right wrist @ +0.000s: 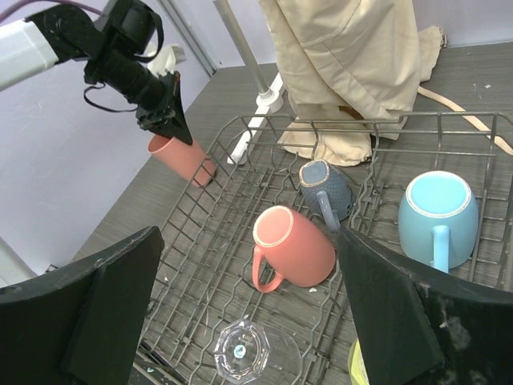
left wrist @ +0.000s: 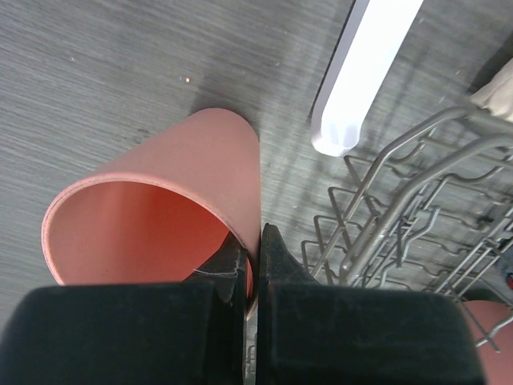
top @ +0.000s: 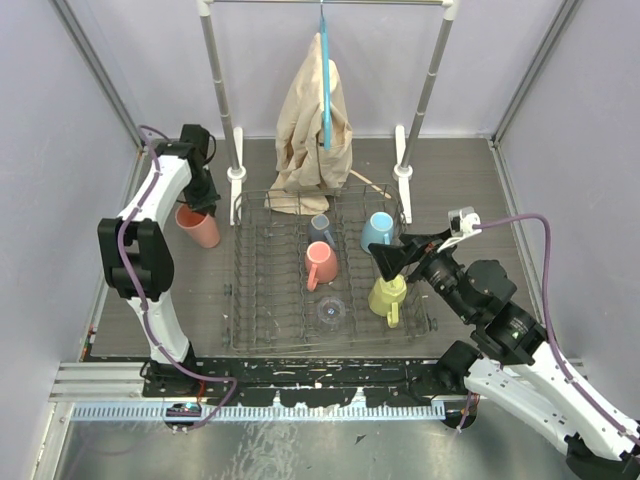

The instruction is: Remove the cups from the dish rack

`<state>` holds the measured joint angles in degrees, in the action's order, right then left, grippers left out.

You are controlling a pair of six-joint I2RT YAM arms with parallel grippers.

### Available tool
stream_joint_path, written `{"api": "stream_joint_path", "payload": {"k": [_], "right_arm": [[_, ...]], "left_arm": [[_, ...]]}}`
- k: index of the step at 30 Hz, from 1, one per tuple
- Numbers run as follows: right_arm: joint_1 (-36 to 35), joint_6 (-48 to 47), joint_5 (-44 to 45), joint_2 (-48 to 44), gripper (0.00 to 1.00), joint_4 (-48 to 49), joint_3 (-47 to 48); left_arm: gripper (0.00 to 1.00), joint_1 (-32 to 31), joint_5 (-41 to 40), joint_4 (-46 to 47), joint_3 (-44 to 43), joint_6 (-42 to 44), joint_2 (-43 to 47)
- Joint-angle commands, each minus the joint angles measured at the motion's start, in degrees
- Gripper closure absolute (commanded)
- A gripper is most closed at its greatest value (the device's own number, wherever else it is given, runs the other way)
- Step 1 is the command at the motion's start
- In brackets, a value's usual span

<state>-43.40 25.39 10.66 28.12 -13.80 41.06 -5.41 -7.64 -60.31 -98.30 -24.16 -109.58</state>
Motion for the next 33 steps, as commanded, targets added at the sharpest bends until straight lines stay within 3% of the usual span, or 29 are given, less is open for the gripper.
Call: {"api": "stream_joint_path", "payload": {"k": [1, 6, 10, 12, 17, 24, 33], "right_arm": [[0.0, 0.0, 0.6, -0.9, 0.04, 2.2, 1.7], [0.0, 0.3, 0.7, -1.1, 0.04, 2.2, 1.3], [0.0, 0.1, 1.0, -1.3, 0.04, 2.0, 1.3], [0.0, -0.1, 1.3, -1.1, 0.04, 2.0, 1.4], [0.0, -0.4, 1.4, 0.2, 0.04, 2.0, 1.7], [0.0, -1.0, 5.8, 5.2, 0.04, -0.6, 4.1], [0.0, -2.3, 13.7, 19.3, 0.04, -12.2, 13.2]], "left_arm": [[1.0, 0.1, 0.8, 0.4, 2.0, 1.1, 0.5], [0.93, -0.1, 0.8, 1.6, 4.1, 1.2, 0.7], [0.77, 0.0, 1.0, 1.5, 4.2, 1.3, 1.3], [0.58, -0.1, 1.3, 1.5, 4.1, 1.3, 2.1], [0.44, -0.1, 2.0, 0.4, 2.8, 1.6, 4.2], [0.31, -0.3, 5.1, 0.8, 2.0, 1.3, 9.7], [0.28, -2.3, 9.6, 5.1, 5.2, -3.7, 21.4]]}}
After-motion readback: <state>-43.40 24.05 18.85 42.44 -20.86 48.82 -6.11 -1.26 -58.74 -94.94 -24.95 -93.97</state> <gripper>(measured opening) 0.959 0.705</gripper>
